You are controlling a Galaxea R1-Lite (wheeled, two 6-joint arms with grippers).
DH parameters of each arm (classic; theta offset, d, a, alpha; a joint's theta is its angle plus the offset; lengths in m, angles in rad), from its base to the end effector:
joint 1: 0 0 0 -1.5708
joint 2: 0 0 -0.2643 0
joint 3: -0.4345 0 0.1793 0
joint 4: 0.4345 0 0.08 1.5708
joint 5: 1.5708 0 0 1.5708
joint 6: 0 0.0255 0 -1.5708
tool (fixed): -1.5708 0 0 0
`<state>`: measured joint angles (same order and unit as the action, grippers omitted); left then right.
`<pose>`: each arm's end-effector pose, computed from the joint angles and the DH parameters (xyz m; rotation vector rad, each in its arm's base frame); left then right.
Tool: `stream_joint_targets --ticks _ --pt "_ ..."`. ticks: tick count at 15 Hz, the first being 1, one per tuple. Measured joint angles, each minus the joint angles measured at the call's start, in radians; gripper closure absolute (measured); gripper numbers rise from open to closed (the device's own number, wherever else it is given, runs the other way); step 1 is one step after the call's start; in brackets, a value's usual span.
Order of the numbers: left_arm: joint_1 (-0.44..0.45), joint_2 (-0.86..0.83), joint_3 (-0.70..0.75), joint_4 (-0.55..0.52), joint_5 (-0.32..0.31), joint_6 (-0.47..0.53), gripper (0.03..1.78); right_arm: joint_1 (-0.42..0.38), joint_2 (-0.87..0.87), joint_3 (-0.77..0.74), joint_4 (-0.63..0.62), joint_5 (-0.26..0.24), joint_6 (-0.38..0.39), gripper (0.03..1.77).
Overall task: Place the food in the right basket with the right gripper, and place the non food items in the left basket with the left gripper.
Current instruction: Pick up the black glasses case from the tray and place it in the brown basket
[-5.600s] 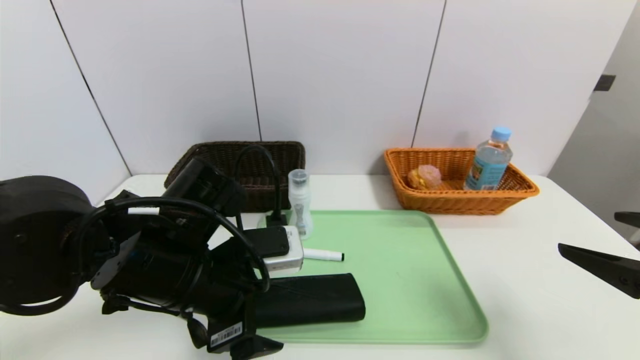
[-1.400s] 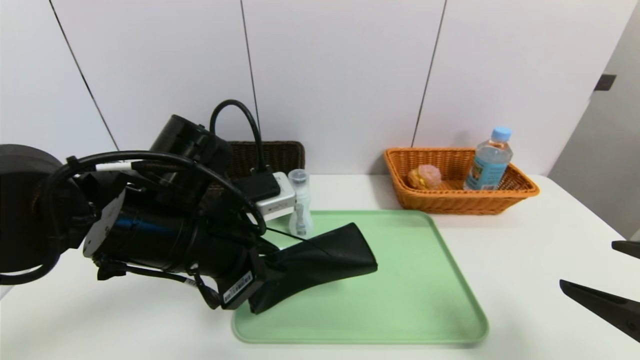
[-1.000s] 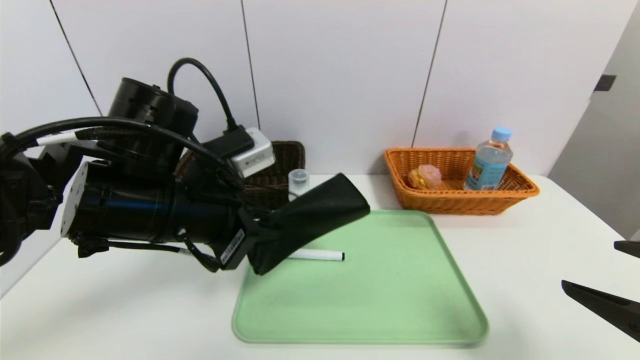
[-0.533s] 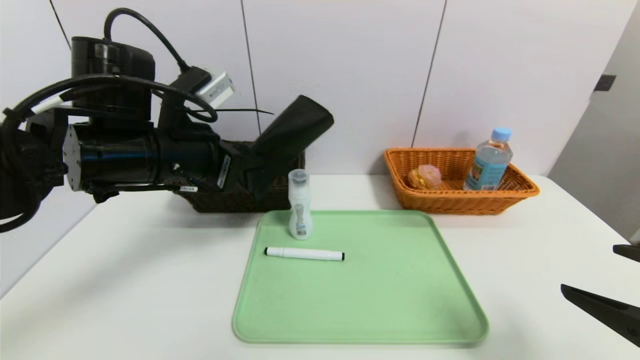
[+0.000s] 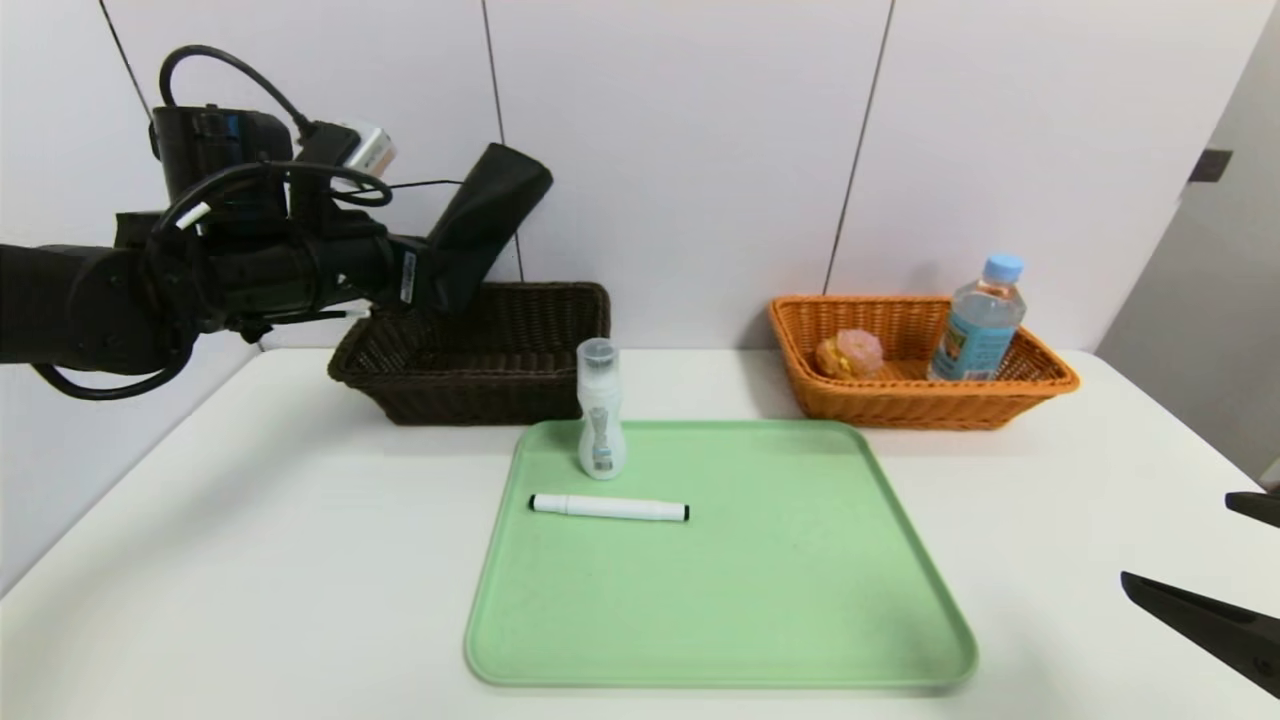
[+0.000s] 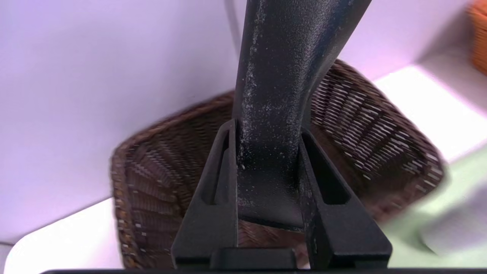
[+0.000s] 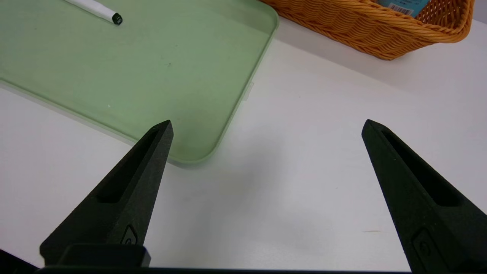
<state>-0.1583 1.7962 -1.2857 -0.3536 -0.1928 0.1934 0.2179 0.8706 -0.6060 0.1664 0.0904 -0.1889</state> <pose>0.3365 -0.0587 0.2276 0.1883 0.1233 -0.3645 0.0993 0.0243 0.1884 -0.2121 0.4020 0.3435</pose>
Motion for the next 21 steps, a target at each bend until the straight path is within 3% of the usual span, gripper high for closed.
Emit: stream_joint_targets --ticks 5,17,21 --pt "0.068 0.13 -0.025 -0.126 0.039 -0.053 1.33 0.0 0.007 0.0 0.0 0.003 0.001 0.09" --pt "0.083 0.235 0.04 -0.139 0.118 -0.044 1.33 -0.001 0.014 -0.01 0.0 -0.001 0.003 0.09" --pt "0.091 0.234 0.053 -0.189 0.131 -0.043 0.87 -0.001 0.013 -0.01 -0.001 -0.003 0.003 0.09"
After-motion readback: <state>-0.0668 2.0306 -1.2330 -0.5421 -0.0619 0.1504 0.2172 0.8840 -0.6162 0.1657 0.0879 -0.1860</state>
